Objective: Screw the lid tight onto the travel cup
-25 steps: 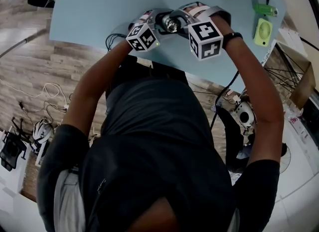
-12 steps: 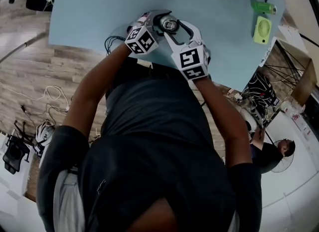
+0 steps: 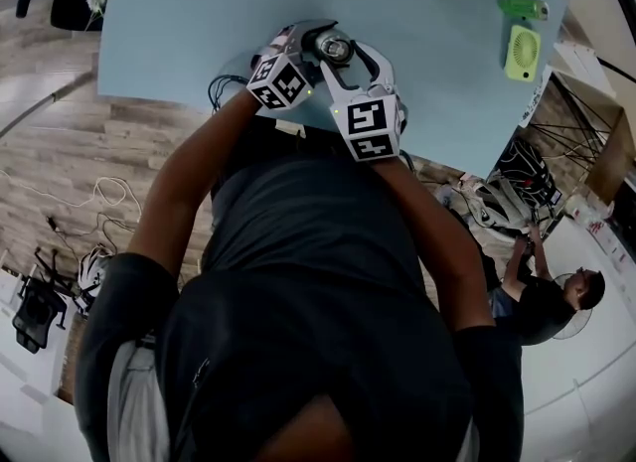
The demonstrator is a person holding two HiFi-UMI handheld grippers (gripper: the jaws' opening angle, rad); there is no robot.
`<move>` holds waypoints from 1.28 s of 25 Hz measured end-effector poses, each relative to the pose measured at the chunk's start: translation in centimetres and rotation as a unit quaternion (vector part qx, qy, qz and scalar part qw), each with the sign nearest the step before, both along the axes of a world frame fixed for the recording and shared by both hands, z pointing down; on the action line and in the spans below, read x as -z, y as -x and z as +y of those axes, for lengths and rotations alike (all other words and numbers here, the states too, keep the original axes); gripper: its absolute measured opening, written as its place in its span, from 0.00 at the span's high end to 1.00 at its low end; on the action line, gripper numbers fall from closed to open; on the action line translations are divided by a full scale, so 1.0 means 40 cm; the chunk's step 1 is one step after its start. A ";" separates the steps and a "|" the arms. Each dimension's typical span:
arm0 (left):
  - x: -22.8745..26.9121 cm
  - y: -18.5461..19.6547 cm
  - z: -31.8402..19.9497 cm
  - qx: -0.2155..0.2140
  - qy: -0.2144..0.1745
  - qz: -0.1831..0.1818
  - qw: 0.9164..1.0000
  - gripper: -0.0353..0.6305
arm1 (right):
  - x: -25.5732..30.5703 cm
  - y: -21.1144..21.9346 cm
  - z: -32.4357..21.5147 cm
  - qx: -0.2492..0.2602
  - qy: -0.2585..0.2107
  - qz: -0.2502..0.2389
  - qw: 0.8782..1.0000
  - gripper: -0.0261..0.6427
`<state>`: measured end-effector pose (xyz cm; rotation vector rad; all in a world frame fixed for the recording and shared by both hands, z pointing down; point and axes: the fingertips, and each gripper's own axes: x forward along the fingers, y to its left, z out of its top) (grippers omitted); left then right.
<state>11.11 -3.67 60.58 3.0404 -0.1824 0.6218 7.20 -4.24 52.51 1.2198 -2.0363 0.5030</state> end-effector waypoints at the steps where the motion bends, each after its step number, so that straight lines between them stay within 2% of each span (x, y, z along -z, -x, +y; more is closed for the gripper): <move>1: 0.001 -0.005 -0.001 0.000 0.000 0.000 1.000 0.30 | 0.000 -0.005 -0.001 0.000 0.000 0.000 1.000 0.62; 5: -0.001 0.005 -0.001 0.000 0.000 0.001 1.000 0.30 | -0.004 0.006 0.000 0.009 0.007 0.001 1.000 0.62; 7: -0.003 0.007 0.001 0.000 0.000 0.001 1.000 0.30 | -0.005 0.009 0.004 0.030 0.022 -0.002 0.999 0.62; 10: 0.001 -0.001 0.001 -0.001 0.001 0.001 1.000 0.30 | 0.015 0.006 0.008 0.103 0.042 -0.007 0.994 0.61; 12: 0.002 -0.006 -0.001 -0.001 0.002 0.001 1.000 0.30 | 0.034 0.004 0.008 0.181 0.050 0.001 0.982 0.61; 14: 0.002 -0.007 -0.002 -0.002 0.002 0.000 1.000 0.30 | 0.035 0.000 0.015 0.269 0.062 0.022 0.961 0.61; 15: 0.001 -0.007 -0.001 -0.002 0.002 0.000 1.000 0.30 | 0.031 0.000 0.019 0.316 0.069 0.039 0.945 0.61; 17: 0.000 -0.008 0.000 -0.002 0.002 0.000 1.000 0.30 | 0.019 0.005 0.029 0.410 0.080 0.073 0.906 0.61; 19: 0.000 -0.008 0.000 -0.002 0.002 0.000 1.000 0.30 | 0.006 0.013 0.041 0.490 0.092 0.100 0.861 0.61; 21: 0.001 -0.008 0.000 -0.001 0.002 0.000 1.000 0.30 | -0.009 0.016 0.047 0.547 0.104 0.122 0.821 0.61; 22: 0.000 -0.008 -0.001 -0.001 0.002 0.000 1.000 0.30 | -0.016 0.015 0.046 0.566 0.108 0.131 0.807 0.61; 24: 0.001 -0.007 -0.001 -0.001 0.002 0.000 1.000 0.30 | -0.024 0.015 0.042 0.587 0.113 0.137 0.790 0.61; 26: 0.001 -0.007 -0.001 -0.001 0.002 0.001 1.000 0.30 | -0.023 0.017 0.040 0.588 0.115 0.129 0.791 0.61; 28: 0.002 -0.007 -0.001 -0.002 0.002 0.001 1.000 0.30 | -0.021 0.018 0.038 0.562 0.118 0.112 0.811 0.61; 30: 0.002 -0.007 0.000 -0.002 0.001 0.001 1.000 0.30 | -0.020 0.021 0.033 0.512 0.116 0.094 0.846 0.61; 32: 0.001 -0.006 0.001 -0.002 0.000 0.001 1.000 0.30 | -0.020 0.023 0.027 0.435 0.106 0.072 0.891 0.61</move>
